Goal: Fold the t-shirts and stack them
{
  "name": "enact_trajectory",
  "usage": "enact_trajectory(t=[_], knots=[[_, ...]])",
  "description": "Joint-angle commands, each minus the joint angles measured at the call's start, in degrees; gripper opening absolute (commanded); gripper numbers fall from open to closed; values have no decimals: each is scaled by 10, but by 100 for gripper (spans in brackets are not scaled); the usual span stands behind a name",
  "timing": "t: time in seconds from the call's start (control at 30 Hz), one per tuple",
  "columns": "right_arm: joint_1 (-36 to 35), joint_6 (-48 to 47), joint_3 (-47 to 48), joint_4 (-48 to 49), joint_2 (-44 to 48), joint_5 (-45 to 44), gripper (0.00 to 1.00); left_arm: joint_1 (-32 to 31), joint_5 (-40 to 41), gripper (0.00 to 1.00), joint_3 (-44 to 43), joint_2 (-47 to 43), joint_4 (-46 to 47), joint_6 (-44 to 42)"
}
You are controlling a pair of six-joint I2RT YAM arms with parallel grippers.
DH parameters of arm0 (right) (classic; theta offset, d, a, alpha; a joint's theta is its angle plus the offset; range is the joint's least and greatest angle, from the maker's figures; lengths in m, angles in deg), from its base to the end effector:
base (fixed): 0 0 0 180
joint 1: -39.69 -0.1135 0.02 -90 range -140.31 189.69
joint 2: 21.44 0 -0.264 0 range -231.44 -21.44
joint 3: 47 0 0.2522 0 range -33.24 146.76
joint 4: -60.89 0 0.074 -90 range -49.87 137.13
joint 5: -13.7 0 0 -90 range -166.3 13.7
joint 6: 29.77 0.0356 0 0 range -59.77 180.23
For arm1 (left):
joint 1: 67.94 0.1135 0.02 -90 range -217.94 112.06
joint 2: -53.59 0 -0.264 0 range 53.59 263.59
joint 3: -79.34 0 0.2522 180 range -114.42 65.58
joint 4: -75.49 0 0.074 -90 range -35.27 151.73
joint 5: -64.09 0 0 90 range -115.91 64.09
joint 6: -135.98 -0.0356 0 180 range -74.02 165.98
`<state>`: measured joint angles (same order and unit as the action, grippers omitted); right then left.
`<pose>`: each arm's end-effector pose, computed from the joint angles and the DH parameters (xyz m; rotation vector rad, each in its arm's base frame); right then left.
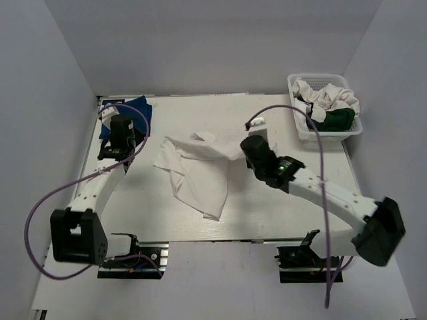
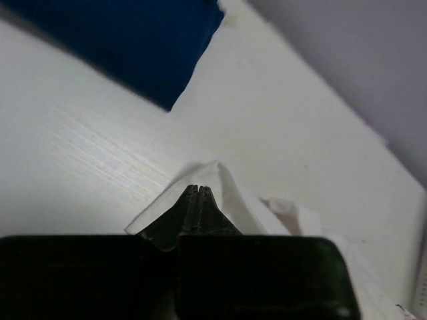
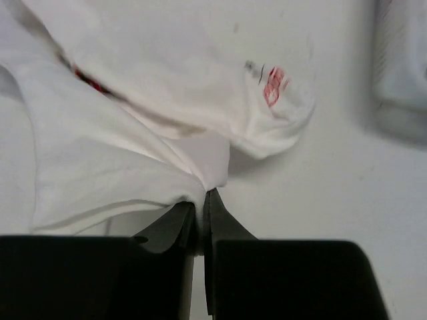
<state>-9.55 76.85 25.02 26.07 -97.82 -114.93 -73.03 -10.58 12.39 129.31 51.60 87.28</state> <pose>0.2050 0.2038 0.2866 -0.2493 2.0728 -0.0740 0.2950 -0.0168 0.2724 -0.8065 1.9652 -0.1942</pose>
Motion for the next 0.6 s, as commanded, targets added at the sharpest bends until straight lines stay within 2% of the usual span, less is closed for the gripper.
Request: enact_trajectory(t=[0.0,0.07,0.1,0.17,0.2,0.27,0.3,0.43,0.57], knots=[[13,-53,28,107,102,-87,0,-3,33,0,-32,-74,-3,-38],[17,-70,26,131,125,-82,0,-3,9,0,-25,-97,-3,-45],[19,-84,26,145,147,-72,0,-3,-25,9,-24,-97,-9,-53],[19,-87,26,138,157,-36,0,-3,-95,43,-24,-81,-23,-60],[20,-88,25,131,156,-29,0,-3,-121,69,-19,-68,-23,-60],[21,-86,23,118,150,-8,0,-3,-185,92,-14,-40,-23,-75],[22,-81,24,108,147,-9,0,-8,-210,100,-14,-4,-9,-91],[26,-70,16,100,125,-9,0,-13,-287,100,-35,99,-15,-142],[35,-70,17,100,114,-7,0,-19,-265,100,-70,183,-58,-177]])
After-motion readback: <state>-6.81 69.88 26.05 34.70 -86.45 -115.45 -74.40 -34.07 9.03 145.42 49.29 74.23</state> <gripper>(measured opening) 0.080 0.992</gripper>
